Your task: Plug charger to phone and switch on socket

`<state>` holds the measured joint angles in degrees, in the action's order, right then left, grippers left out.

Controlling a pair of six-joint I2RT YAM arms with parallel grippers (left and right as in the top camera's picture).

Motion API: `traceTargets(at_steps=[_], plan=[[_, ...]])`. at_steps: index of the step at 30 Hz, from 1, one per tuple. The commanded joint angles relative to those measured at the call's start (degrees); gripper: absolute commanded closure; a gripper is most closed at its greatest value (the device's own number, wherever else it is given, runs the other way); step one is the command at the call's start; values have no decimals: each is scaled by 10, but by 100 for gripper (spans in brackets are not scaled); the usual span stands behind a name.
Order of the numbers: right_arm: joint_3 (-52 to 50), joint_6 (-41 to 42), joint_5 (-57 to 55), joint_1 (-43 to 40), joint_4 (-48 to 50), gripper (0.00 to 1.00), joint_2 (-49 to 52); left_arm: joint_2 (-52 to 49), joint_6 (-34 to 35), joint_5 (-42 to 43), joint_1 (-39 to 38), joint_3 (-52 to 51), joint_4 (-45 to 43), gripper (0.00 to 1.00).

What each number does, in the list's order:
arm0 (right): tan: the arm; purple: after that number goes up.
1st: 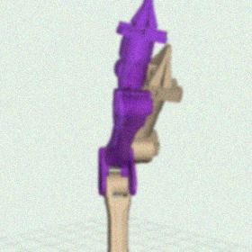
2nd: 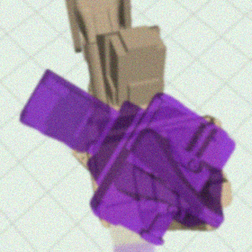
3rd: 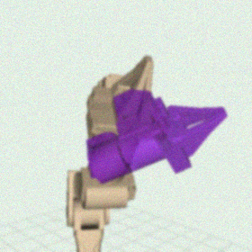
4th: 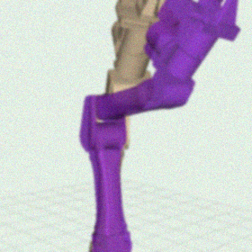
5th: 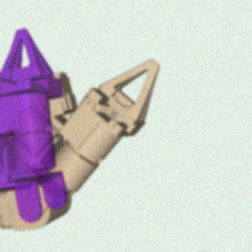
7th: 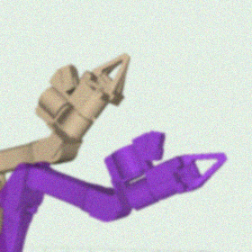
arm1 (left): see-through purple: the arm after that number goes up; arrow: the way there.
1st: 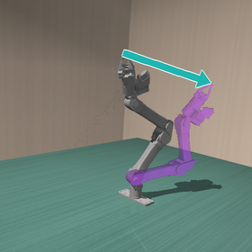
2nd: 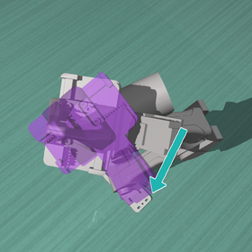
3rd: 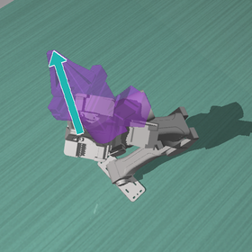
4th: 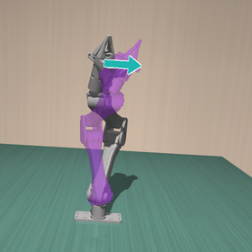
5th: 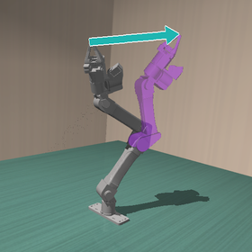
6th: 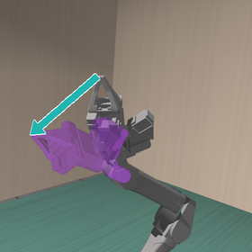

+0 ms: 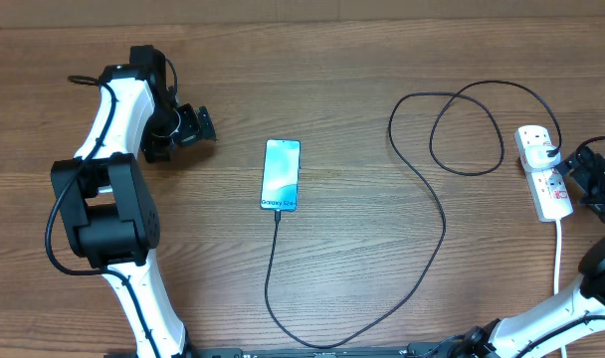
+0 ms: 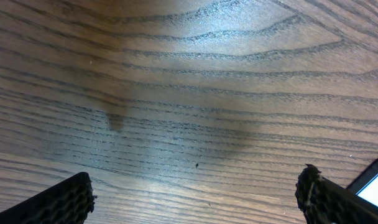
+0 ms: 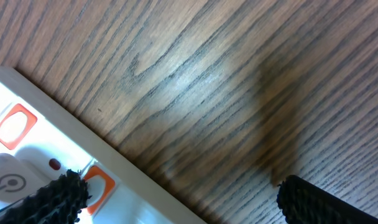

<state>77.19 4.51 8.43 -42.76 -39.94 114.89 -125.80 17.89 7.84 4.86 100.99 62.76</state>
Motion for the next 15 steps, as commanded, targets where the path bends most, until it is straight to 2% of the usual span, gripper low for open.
traceTargets(at_steps=[1,15], plan=[[-7,-16,2,20,-20,0,3,-4,6,-8,-4,11,-1,0],[-7,-16,2,24,-23,0,16,-4,6,-8,-4,11,-1,0]])
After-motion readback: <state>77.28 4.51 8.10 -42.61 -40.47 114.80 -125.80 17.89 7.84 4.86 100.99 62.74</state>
